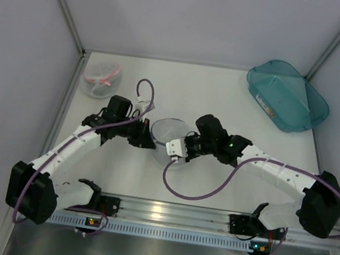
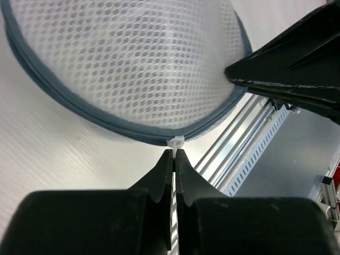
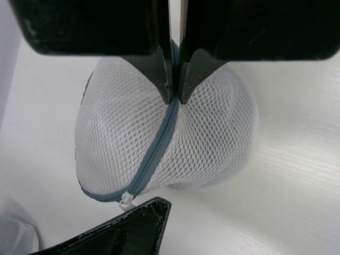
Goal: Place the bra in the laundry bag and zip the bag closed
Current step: Zip the laundry bag at the center of the board.
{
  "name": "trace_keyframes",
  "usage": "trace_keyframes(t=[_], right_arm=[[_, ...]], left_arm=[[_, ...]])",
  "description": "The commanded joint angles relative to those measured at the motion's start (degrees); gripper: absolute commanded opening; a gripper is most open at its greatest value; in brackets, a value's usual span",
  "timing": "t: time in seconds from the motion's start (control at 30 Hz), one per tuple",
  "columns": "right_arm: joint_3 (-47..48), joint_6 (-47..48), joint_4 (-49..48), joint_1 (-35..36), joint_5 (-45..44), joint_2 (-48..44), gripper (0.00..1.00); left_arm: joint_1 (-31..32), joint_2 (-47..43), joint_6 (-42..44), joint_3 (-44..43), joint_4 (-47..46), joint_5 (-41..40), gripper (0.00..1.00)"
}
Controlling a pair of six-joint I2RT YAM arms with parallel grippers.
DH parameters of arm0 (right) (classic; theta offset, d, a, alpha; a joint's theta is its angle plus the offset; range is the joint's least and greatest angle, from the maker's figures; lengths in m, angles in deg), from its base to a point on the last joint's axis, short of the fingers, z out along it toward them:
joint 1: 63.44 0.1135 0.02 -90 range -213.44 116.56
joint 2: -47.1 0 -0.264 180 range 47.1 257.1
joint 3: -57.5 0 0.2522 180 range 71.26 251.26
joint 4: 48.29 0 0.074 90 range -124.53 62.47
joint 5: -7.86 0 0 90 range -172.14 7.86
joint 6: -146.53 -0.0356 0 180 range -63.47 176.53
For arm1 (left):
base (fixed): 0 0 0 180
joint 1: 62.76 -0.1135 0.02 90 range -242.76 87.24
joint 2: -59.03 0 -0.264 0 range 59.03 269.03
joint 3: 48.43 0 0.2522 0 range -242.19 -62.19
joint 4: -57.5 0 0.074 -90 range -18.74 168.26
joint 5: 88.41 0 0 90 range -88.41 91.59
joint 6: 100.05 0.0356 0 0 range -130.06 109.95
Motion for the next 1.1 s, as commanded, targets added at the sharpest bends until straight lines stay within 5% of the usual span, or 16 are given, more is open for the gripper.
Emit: trace_keyframes(t=[0.0, 0.13, 0.23, 0.27, 0.37, 1.07], right_arm=[[-1.9, 6.8, 0.1, -1.8, 0.9, -3.7, 0.00], [-2.9, 9.7, 0.1, -3.7, -0.3, -4.0, 0.09], [-0.3, 8.7, 1.8, -6.5, -0.3, -3.4, 0.28], [0.6, 7.4, 2.2, -7.3, 0.0, -3.5, 0.47], [2.8, 4.3, 2.2, -7.0, 1.4, -5.1, 0.62], [9.8, -5.8, 1.1, 2.3, -0.8, 5.3, 0.47]], left_arm=[[-0.9, 0.7, 0.2, -0.8, -1.0, -2.8, 0.00], [-0.9, 2.7, -0.8, -3.4, -0.9, 0.3, 0.00], [-0.7, 4.1, -3.5, -4.5, -1.7, 3.2, 0.00], [-0.5, 4.7, -4.4, -4.7, -1.8, 4.1, 0.00], [1.1, 4.8, -4.7, -5.4, -2.7, 4.5, 0.00], [2.6, 1.8, -9.9, -3.2, -6.9, 5.0, 0.00]])
